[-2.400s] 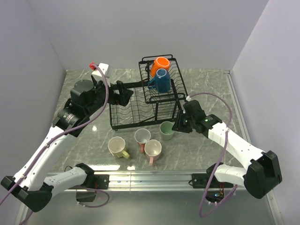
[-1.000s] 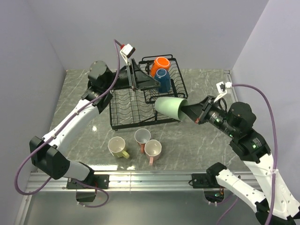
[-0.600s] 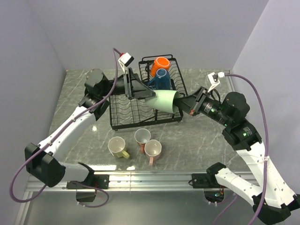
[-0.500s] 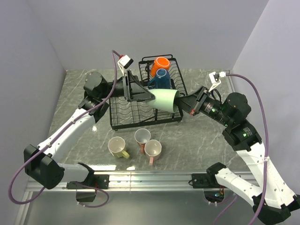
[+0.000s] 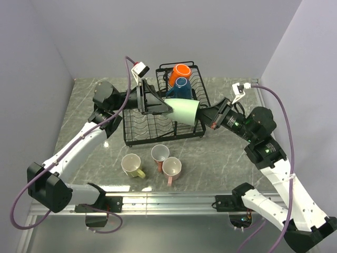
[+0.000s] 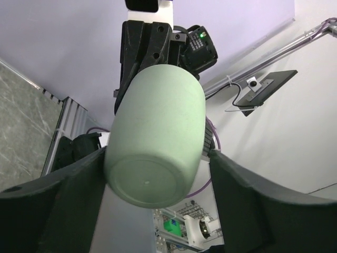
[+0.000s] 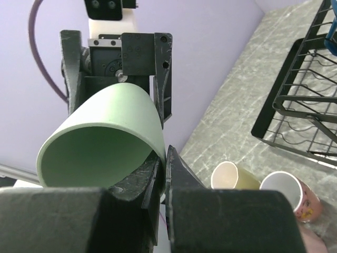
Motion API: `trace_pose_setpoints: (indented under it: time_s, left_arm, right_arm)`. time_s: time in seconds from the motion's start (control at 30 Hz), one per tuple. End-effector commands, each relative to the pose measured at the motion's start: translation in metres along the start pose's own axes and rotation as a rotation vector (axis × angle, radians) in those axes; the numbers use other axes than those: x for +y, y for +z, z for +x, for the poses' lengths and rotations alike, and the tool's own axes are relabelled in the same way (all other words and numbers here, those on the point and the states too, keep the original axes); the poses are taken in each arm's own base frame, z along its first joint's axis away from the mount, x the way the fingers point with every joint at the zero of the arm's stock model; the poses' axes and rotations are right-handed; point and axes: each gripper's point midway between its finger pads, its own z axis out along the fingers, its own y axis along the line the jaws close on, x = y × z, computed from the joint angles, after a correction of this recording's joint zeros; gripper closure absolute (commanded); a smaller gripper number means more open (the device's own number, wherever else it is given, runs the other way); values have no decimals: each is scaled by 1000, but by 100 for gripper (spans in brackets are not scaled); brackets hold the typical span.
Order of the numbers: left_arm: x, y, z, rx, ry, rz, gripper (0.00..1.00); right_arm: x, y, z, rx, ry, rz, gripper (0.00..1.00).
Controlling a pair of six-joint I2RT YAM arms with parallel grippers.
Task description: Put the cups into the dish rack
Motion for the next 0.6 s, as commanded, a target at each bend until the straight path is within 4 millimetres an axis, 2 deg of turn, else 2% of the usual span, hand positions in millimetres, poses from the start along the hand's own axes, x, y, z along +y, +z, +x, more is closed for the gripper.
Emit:
trace_pose_setpoints:
  time_s: [0.0, 0.07, 0.1, 0.17, 0.2, 0.27, 0.3, 0.33, 0.37, 0.4, 0.43, 0.47, 0.5, 0.53, 0.57]
  left_arm:
    - [-35, 1, -6, -1, 111, 104, 24]
    - [-35, 3, -7, 11, 109, 103, 30]
    - [-35, 3, -8, 11, 111, 102, 39]
    - [-34, 4, -9, 23, 113, 104, 49]
    - [-34, 5, -9, 26, 110, 104, 64]
    - [-32, 7, -12, 33, 116, 98, 75]
    - [-29, 8, -12, 41, 115, 90, 86]
    - [-26, 9, -16, 48, 129, 63, 89]
    - [-16, 9, -21, 49, 116, 25, 90]
    - [-22, 11, -32, 43, 229, 14, 95]
    - [-2, 7, -34, 53, 145, -82, 98]
    - [12, 7, -42, 48, 140, -131, 100]
    - [18, 6, -48, 43, 152, -169, 100]
    - [19, 5, -67, -4, 259, -227, 100]
    - [40, 2, -69, -5, 215, -312, 100]
  right_arm:
    - [-11, -2, 10, 10, 15, 5, 100]
    - [-16, -3, 13, 10, 26, 11, 100]
    - [-17, -3, 14, 10, 28, 13, 100]
    - [-20, -4, 16, 8, 28, 21, 100]
    - [-22, -5, 16, 6, 28, 26, 100]
    - [-25, -7, 17, 8, 17, 49, 100]
    - [-24, -8, 15, 5, 11, 60, 82]
    - [-31, -11, 18, 20, 3, 101, 64]
    - [-37, -13, 15, 3, -8, 140, 41]
    - [-37, -17, 10, -10, -42, 167, 23]
    - [-50, -24, 17, 15, -33, 243, 21]
    - [-62, -30, 12, -20, -46, 320, 20]
    - [-69, -36, 12, -22, -54, 366, 19]
    - [-78, -47, 19, -6, -63, 419, 19]
    - [-83, -54, 19, -14, -69, 451, 19]
